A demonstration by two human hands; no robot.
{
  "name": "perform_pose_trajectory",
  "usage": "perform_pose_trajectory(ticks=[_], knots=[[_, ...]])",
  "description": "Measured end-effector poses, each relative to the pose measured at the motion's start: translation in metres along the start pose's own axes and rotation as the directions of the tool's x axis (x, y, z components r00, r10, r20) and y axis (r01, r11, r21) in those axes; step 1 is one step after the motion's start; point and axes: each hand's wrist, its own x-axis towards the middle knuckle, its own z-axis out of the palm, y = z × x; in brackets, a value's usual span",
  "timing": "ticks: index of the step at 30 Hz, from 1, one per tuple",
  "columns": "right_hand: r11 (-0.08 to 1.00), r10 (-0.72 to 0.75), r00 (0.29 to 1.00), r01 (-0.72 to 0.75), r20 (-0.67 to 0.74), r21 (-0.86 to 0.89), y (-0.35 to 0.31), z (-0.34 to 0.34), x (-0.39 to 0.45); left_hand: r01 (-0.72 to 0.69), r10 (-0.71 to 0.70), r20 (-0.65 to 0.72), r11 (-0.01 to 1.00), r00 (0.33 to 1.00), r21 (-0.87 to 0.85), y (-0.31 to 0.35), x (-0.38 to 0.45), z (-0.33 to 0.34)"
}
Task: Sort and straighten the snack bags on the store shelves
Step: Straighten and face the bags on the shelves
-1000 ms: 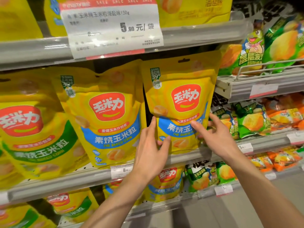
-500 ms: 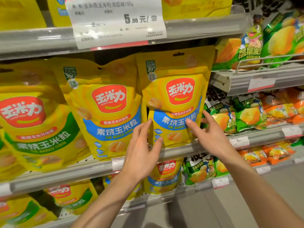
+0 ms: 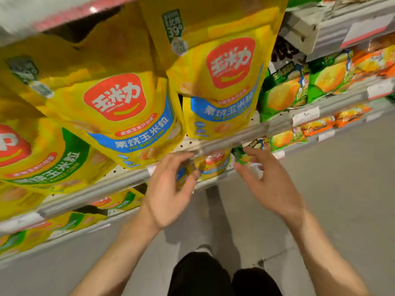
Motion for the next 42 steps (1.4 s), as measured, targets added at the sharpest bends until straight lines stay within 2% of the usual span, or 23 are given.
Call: perform_pose_trajectory(ticks=[2, 4, 8, 13, 18, 23, 27, 32, 36, 42], knots=[[0.992, 0.128, 0.990, -0.129, 0.058, 0.011, -0.014, -0.009, -0.018, 0.072, -0.072, 0.018, 0.997, 0.997, -0.026, 0.019, -0.012, -0.016], [0.982, 0.187, 0.980, -0.190, 0.070, 0.024, -0.033, -0.024, -0.037, 0.172, -0.169, 0.051, 0.984, 0.984, -0.055, 0.044, -0.024, -0.036], [0.972, 0.220, 0.973, -0.225, 0.073, 0.070, -0.087, -0.064, -0.078, 0.326, -0.311, 0.154, 0.942, 0.938, -0.084, 0.101, -0.043, -0.078], [0.950, 0.286, 0.946, -0.301, 0.150, 0.089, -0.171, -0.127, -0.125, 0.505, -0.478, 0.172, 0.842, 0.861, -0.189, 0.194, -0.067, -0.144], [0.939, 0.314, 0.932, -0.333, 0.183, 0.082, -0.255, -0.187, -0.167, 0.524, -0.494, 0.175, 0.809, 0.851, -0.265, 0.285, -0.090, -0.228], [0.955, 0.272, 0.945, -0.288, 0.182, 0.067, -0.319, -0.224, -0.194, 0.491, -0.486, 0.122, 0.776, 0.866, -0.395, 0.329, -0.102, -0.295], [0.978, 0.201, 0.968, -0.206, 0.153, 0.020, -0.353, -0.231, -0.196, 0.438, -0.488, 0.002, 0.781, 0.873, -0.445, 0.328, -0.099, -0.327], [0.990, 0.140, 0.985, -0.140, 0.099, -0.011, -0.385, -0.227, -0.167, 0.423, -0.488, -0.041, 0.794, 0.872, -0.436, 0.315, -0.073, -0.355], [0.996, 0.084, 0.996, -0.084, 0.001, -0.043, -0.400, -0.225, -0.125, 0.403, -0.479, -0.055, 0.790, 0.876, -0.462, 0.301, -0.043, -0.363], [0.993, 0.085, 0.986, -0.095, -0.142, -0.066, -0.407, -0.256, -0.048, 0.391, -0.510, -0.171, 0.799, 0.843, -0.456, 0.306, 0.004, -0.353]])
